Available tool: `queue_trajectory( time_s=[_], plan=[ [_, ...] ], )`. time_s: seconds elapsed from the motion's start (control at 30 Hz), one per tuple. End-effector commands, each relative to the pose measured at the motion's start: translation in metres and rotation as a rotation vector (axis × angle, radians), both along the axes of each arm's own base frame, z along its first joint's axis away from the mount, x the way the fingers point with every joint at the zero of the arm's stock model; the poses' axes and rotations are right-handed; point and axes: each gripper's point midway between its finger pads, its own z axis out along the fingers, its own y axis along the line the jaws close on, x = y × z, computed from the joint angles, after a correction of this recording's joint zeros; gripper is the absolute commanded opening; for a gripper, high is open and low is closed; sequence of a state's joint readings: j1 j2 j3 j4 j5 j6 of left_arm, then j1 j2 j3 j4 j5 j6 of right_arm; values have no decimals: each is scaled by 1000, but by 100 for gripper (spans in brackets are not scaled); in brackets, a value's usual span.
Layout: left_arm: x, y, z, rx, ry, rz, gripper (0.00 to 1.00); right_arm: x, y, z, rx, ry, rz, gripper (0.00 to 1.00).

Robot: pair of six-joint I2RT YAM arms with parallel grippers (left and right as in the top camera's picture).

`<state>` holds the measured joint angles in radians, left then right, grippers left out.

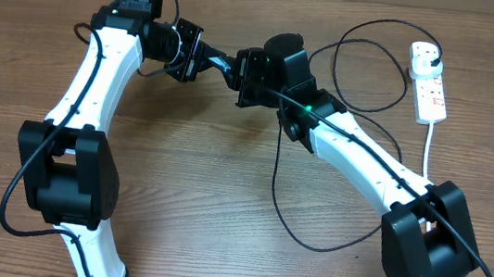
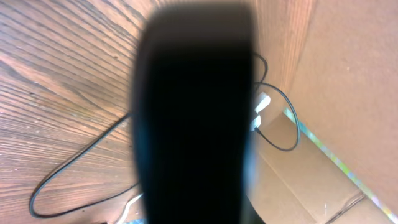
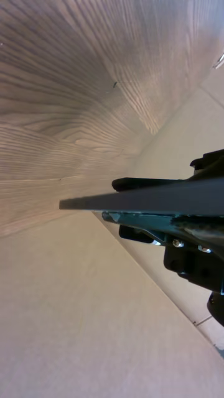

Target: Plug charger to phone and switch on socket

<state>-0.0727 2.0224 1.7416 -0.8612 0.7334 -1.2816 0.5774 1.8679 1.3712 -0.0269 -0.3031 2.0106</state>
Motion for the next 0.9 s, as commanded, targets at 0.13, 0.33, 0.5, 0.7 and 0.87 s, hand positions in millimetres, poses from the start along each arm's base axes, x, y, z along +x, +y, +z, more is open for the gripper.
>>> queue_trajectory(
  time_s=[0.13,0.33,0.5,0.7,0.87],
  plan=[
    [-3,9,-33,127,26,-9,4,-11,17,70,31,-255,136,22],
    [-2,15,-35,157,6,-20,4,-6,13,69,-25,-321,136,30],
    [0,20,-35,160,-1,-17,4,3,2,69,-79,-385,141,32],
    [2,37,-35,187,-72,-77,4,22,-25,67,-183,-490,139,39],
    [1,51,-31,182,-183,-197,4,44,-63,60,-393,-656,181,47]
  ],
)
